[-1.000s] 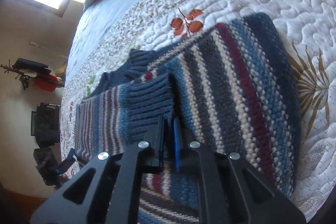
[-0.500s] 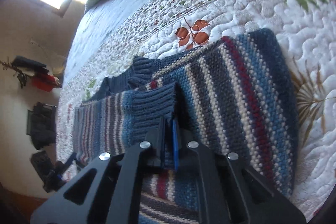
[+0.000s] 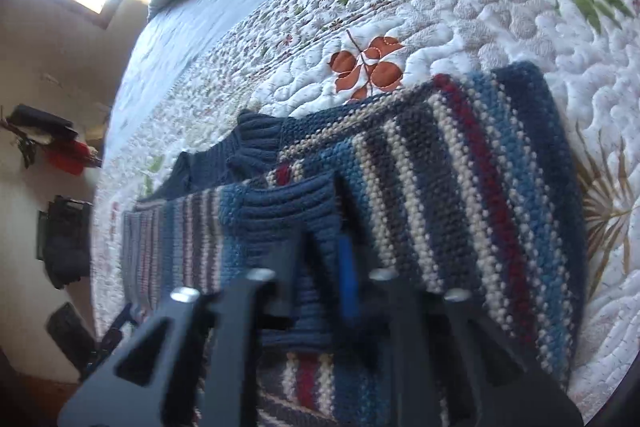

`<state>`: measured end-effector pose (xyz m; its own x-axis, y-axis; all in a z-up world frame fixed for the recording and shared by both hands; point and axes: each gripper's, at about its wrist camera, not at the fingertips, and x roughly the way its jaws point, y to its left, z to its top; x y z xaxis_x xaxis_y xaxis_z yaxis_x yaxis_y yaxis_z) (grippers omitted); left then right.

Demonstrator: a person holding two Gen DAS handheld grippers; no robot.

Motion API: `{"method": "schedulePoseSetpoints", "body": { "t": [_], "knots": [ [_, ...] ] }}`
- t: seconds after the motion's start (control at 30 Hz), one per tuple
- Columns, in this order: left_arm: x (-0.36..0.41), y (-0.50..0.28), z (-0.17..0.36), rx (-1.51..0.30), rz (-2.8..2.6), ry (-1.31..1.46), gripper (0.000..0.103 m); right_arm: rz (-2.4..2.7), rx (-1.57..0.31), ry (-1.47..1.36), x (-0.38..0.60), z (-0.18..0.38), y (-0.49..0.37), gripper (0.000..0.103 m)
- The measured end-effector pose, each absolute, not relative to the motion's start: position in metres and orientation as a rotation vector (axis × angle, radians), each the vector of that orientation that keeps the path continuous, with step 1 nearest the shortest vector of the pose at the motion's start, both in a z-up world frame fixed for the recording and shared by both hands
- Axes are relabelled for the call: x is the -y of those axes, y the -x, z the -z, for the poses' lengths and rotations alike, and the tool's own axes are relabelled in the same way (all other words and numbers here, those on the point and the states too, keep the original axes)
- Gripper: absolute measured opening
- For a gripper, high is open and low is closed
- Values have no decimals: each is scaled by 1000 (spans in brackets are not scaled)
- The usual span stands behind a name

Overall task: Fold small clothes
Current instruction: 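Open the right gripper and release the folded side onto the sweater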

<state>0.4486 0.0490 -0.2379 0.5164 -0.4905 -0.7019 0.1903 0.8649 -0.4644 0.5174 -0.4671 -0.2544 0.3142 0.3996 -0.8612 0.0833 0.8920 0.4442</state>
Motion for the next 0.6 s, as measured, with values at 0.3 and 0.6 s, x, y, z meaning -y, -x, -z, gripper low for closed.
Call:
{"method": "schedulePoseSetpoints", "body": {
  "t": [0.3, 0.6],
  "knots": [
    [-23, -429, 206, -874, 356, 162, 99, -180, -1094, -321, 461, 205, -463, 24],
    [20, -397, 165, -752, 284, -61, 99, -89, -1171, -261, 471, 255, -424, 23]
  ]
}}
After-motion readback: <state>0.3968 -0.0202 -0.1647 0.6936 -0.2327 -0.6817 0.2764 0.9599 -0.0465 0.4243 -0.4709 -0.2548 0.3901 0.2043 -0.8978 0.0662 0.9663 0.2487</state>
